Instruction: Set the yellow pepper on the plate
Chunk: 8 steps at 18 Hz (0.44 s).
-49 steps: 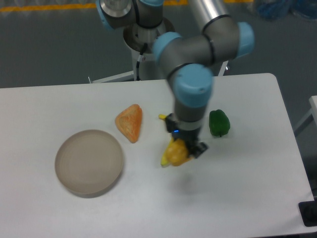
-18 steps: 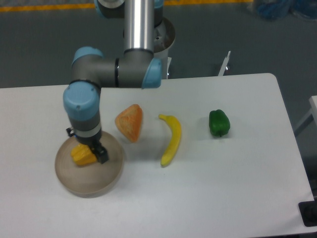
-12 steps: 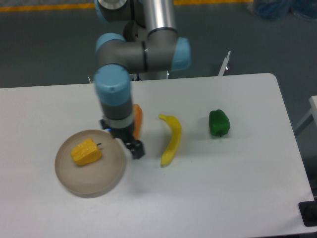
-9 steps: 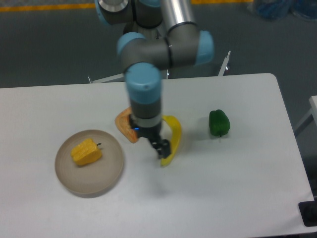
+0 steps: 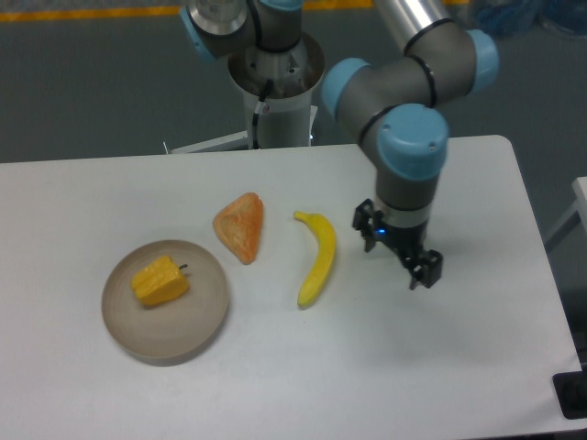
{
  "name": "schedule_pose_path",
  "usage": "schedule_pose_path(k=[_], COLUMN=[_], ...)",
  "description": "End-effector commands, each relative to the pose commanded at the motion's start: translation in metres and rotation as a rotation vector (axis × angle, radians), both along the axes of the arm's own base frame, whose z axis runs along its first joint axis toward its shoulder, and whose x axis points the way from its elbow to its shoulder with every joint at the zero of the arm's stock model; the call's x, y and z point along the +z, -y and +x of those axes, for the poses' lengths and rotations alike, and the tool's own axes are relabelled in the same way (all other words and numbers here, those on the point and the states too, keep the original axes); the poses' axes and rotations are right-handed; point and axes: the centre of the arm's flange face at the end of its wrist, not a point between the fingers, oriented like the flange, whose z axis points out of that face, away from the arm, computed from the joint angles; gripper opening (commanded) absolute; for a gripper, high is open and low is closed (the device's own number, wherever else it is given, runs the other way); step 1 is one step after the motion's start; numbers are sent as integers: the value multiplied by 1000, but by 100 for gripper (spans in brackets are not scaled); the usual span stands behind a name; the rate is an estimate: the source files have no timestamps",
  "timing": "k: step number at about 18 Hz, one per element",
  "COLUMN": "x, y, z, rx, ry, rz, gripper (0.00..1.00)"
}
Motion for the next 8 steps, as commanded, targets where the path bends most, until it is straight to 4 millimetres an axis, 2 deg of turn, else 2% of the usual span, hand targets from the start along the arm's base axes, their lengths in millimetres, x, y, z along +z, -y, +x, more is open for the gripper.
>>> schedule_pose_path(k=[4,8], x=[-12,-15], y=[7,10], z=[-12,-17], rx=[-17,-20], ry=[14,16], rz=[-18,-22], gripper=[100,100])
